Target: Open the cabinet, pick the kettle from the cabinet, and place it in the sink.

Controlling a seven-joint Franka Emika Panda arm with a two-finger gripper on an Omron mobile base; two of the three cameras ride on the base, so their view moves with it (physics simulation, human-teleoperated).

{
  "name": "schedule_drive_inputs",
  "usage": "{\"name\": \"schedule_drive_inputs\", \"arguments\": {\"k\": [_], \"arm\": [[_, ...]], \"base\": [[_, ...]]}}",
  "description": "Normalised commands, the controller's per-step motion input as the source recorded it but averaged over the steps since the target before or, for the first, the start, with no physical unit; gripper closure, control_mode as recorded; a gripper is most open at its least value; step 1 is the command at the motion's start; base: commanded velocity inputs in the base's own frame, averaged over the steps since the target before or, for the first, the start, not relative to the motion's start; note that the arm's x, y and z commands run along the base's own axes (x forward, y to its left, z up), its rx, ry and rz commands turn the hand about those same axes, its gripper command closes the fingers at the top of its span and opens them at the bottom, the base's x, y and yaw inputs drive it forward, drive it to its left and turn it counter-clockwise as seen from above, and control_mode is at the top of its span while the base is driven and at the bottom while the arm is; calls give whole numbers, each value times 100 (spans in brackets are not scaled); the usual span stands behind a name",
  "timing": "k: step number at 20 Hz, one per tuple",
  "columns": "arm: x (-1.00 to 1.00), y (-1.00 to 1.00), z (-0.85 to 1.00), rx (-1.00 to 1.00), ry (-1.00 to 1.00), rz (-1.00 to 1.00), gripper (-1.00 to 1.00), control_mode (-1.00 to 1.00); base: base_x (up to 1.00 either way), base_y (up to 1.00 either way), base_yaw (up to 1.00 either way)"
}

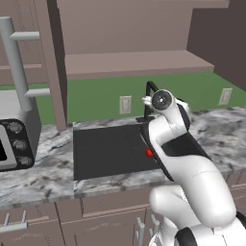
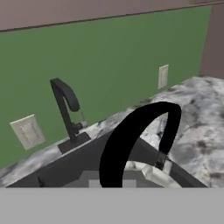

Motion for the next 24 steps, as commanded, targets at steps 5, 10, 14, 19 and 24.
{"name": "schedule_drive_inputs", "arguments": {"k": [5,10,14,19,24], "arm": [[11,-24,-28,0,0,-11,100,-100],[8,-26,-24,0,0,-9,100,-100],[13,-25,-19,0,2,-5,100,-100],[5,-20,-22,3,4,-2,100,-100],[6,-17,-19,4,0,0,100,-100]], "base": [[0,0,0],[0,0,0],[0,0,0],[0,0,0],[0,0,0]]}}
